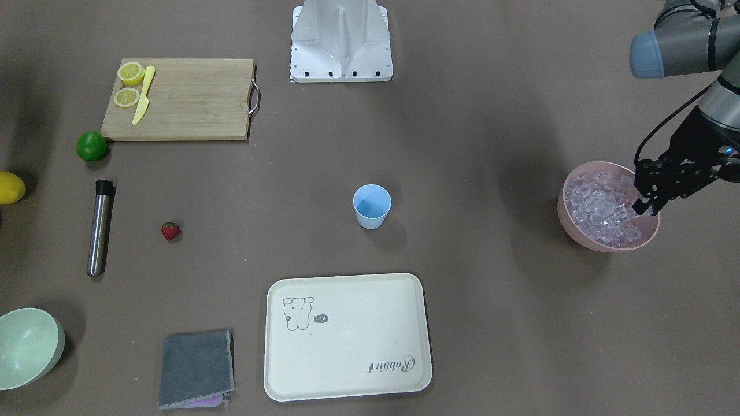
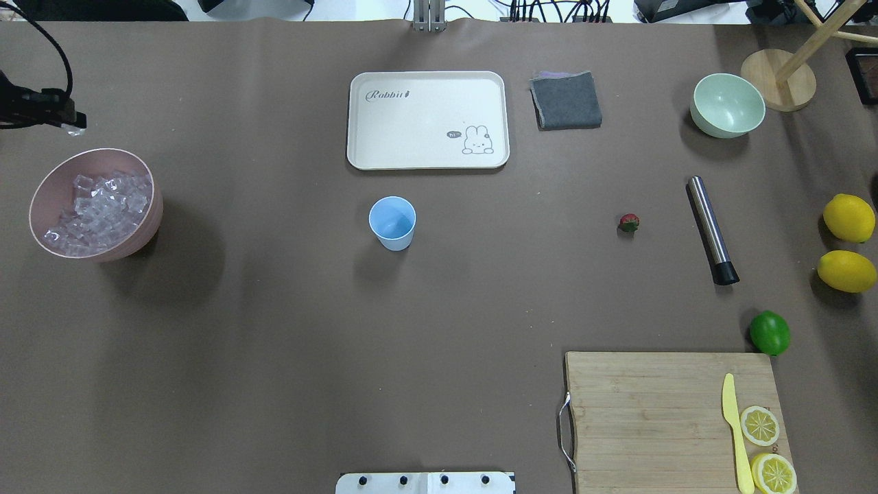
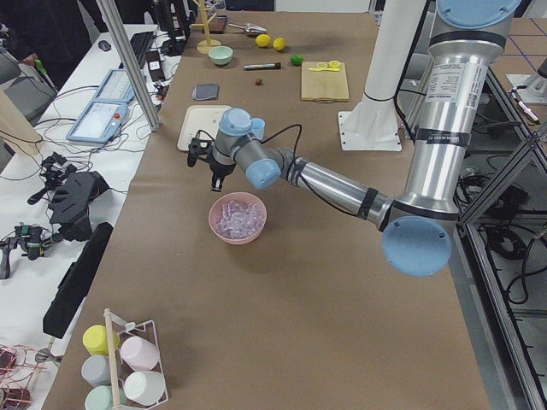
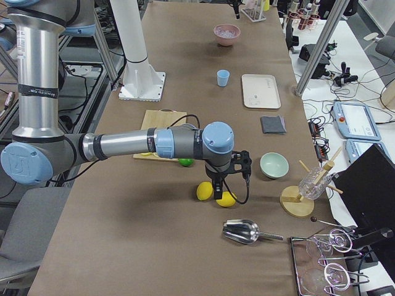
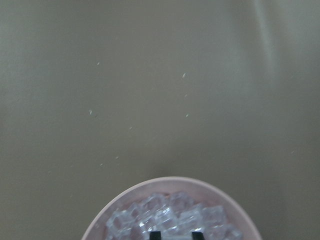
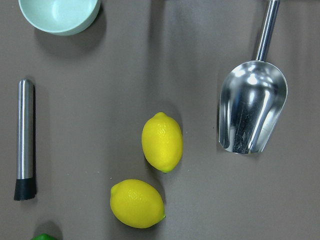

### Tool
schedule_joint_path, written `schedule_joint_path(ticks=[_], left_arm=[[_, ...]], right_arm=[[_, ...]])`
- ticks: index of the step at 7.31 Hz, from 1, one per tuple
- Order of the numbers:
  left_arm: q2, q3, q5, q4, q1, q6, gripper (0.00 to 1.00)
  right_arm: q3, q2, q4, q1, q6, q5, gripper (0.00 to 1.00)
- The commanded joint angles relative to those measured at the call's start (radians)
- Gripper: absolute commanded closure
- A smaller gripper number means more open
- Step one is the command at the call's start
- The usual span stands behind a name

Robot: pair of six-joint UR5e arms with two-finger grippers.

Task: Mash ice and strawberries in cup
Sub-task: 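Carry the ice cube with the left gripper over the light-blue cup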

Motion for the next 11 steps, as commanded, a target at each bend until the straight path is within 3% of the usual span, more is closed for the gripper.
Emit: schedule_joint_path(ticks=[1,5,9,11], left_arm=[[-0.120,-0.037,0.035,0.000,0.134,-0.243,1.00],[-0.296,-0.028,0.319,0.038,0.469,-0.466,1.00],[-0.414,0.078,0.419,0.071,0.551,-0.473,1.00],[-0.421,0.084,0.462,0.067,0.592,-0.491,1.00]], right_arm=[[-0.004,0.006,-0.002,0.000,0.000,0.000,0.00],[0.000,-0.006,-0.001,0.000,-0.002,0.000,0.00],[-0.008,-0.004,-0.001,0.000,-0.002,-0.001,0.00],[-0.020,0.002,0.001,0.000,-0.002,-0.004,0.00]])
